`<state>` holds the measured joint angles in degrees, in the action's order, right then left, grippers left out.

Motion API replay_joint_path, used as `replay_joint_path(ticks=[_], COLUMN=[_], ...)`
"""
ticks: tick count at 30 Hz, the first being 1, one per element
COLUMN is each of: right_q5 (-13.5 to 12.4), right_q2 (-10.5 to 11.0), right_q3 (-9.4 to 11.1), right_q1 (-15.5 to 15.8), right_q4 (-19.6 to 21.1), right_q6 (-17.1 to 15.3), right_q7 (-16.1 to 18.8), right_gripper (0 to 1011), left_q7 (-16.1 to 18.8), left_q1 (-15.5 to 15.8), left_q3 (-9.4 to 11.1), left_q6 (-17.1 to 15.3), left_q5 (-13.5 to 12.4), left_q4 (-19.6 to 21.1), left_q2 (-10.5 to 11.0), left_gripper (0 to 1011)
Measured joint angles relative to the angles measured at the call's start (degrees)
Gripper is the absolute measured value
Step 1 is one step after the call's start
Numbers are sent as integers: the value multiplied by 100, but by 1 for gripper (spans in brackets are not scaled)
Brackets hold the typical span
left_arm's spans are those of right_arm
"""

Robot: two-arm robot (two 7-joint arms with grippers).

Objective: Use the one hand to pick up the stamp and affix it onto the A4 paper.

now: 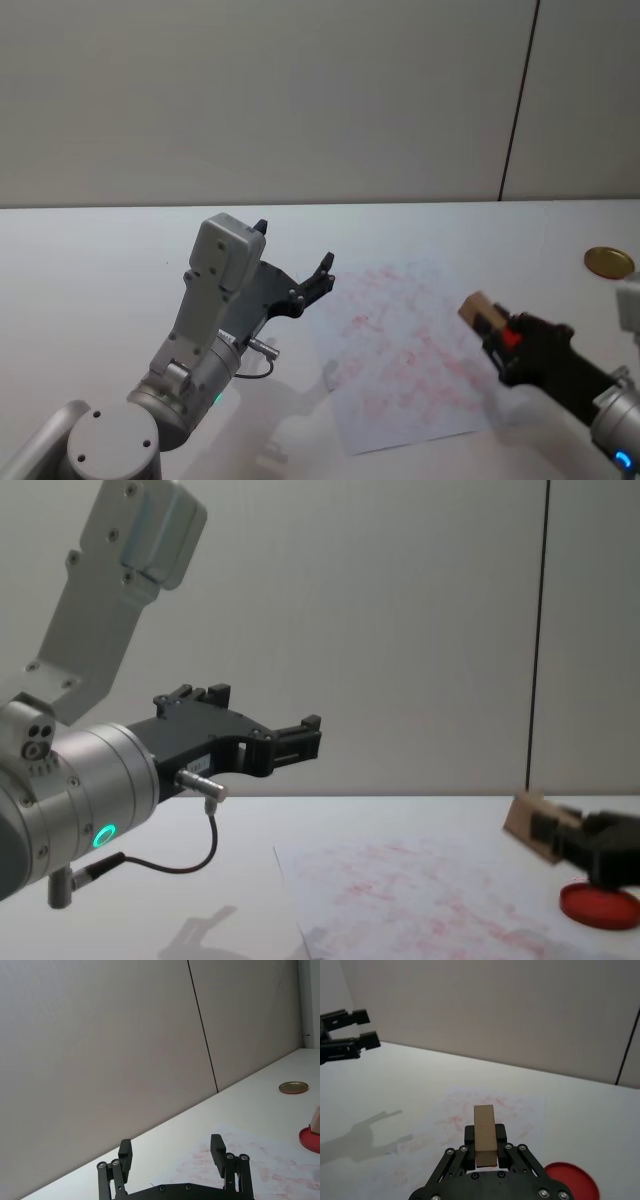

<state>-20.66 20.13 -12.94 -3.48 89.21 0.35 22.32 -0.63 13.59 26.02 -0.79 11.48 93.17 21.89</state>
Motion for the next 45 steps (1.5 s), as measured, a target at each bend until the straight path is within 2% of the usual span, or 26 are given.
replay_joint_path(ticks=[5, 16, 31, 45], right_q5=[4, 291, 523, 655], right_q2=[7, 42, 7, -69], right_q3=[66, 189, 221, 144], right_q1=[-87, -331, -576, -683], right_q4=[-7, -324, -873, -1219], right_q6=[45, -60, -196, -258], right_q7=[-205, -589, -665, -571], right_gripper=[220, 220, 220, 220], left_q7=[0, 0, 0, 0], left_q1=[0, 0, 0, 0], left_q3=[0, 0, 0, 0], left_q6=[0, 0, 0, 0], left_q5=[0, 0, 0, 0], left_q4=[0, 0, 0, 0], left_q2=[0, 0, 0, 0], left_gripper=[993, 993, 993, 993])
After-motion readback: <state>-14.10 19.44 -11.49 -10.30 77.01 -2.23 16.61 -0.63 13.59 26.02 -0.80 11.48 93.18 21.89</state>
